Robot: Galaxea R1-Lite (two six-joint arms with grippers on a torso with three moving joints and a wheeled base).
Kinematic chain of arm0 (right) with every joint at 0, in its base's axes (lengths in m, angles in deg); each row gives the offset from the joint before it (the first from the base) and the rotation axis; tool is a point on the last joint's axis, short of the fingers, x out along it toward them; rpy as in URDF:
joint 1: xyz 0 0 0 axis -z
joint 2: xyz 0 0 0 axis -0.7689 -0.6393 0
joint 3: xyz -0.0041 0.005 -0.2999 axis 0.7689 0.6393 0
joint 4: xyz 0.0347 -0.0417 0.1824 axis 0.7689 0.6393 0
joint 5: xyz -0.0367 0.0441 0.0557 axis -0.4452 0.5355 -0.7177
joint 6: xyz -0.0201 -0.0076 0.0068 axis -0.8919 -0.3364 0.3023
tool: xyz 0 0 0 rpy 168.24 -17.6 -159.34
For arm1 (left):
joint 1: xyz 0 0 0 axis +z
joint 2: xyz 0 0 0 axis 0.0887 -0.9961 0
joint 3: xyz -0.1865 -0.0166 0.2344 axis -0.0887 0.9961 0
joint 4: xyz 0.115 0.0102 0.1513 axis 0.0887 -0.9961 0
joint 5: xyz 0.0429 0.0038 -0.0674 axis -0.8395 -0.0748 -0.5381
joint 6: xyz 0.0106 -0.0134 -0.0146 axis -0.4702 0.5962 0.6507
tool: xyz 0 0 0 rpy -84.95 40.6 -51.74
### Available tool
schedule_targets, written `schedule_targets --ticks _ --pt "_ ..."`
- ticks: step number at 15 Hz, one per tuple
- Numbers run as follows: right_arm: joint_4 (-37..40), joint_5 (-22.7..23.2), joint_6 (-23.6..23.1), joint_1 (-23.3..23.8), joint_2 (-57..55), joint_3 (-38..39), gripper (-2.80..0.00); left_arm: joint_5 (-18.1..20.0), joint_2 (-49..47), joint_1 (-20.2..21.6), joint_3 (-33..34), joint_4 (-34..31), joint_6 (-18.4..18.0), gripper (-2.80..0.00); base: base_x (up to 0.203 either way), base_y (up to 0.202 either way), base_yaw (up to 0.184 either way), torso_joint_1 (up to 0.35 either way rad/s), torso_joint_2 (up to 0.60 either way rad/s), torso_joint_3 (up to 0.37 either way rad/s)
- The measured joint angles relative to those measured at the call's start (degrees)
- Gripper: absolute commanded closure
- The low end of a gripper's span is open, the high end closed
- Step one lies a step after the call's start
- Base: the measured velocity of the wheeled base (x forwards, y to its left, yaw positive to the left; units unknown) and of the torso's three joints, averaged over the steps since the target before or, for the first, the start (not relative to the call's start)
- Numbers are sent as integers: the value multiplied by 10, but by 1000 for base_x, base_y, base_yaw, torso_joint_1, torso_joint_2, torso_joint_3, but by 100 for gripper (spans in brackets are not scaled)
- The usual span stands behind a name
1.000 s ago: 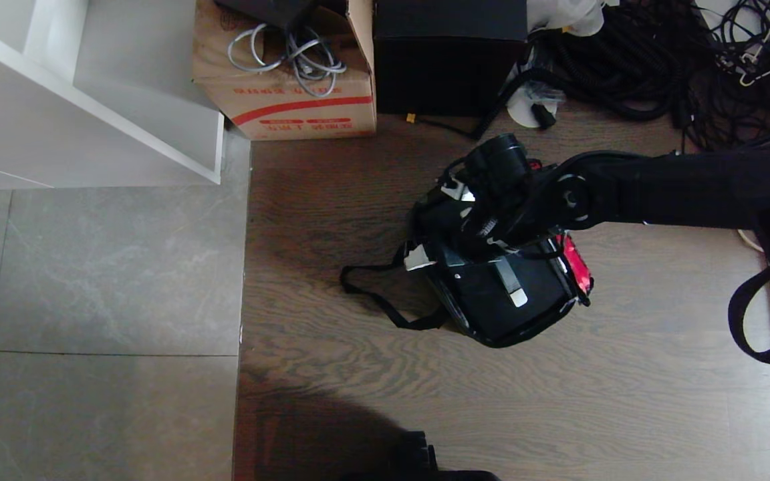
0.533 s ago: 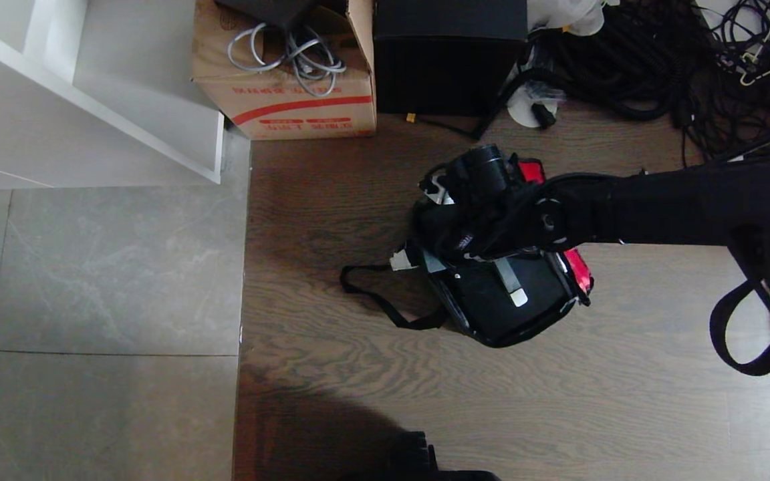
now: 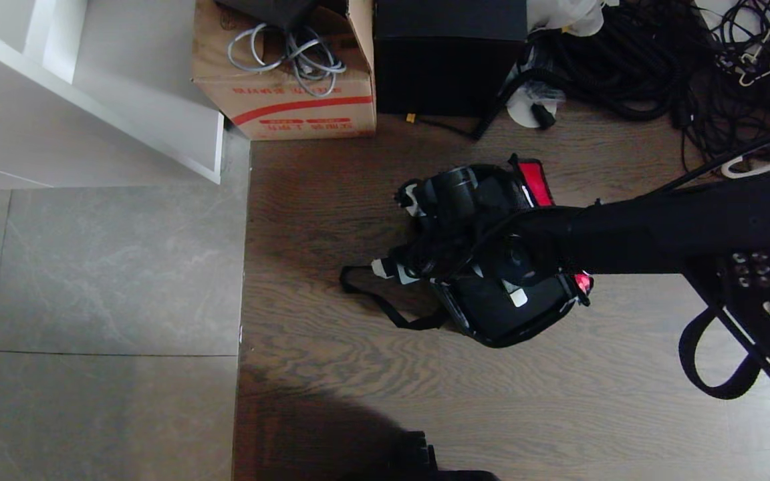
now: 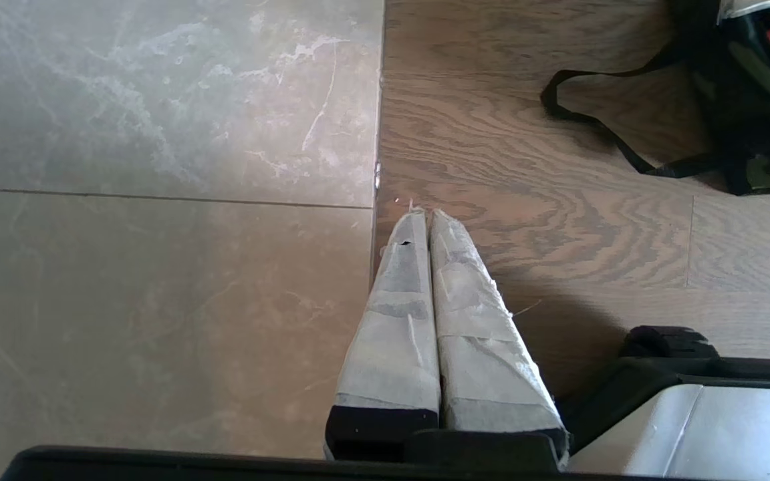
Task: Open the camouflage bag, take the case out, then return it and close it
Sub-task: Close the top of the storage box
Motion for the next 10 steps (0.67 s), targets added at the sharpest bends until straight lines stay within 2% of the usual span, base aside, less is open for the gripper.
schedule_targets --ticks 2,5,10 --pt "-3 -5 -3 0 -13 0 -280 0 0 0 0 0 0 0 0 0 0 0 0 0" --pt "-4 -42 -5 -1 -30 -8 -280 0 0 0 0 0 0 0 0 0 0 0 0 0" --pt "-6 -53 -5 0 -50 -33 -280 0 0 0 0 0 0 0 0 0 0 0 0 0"
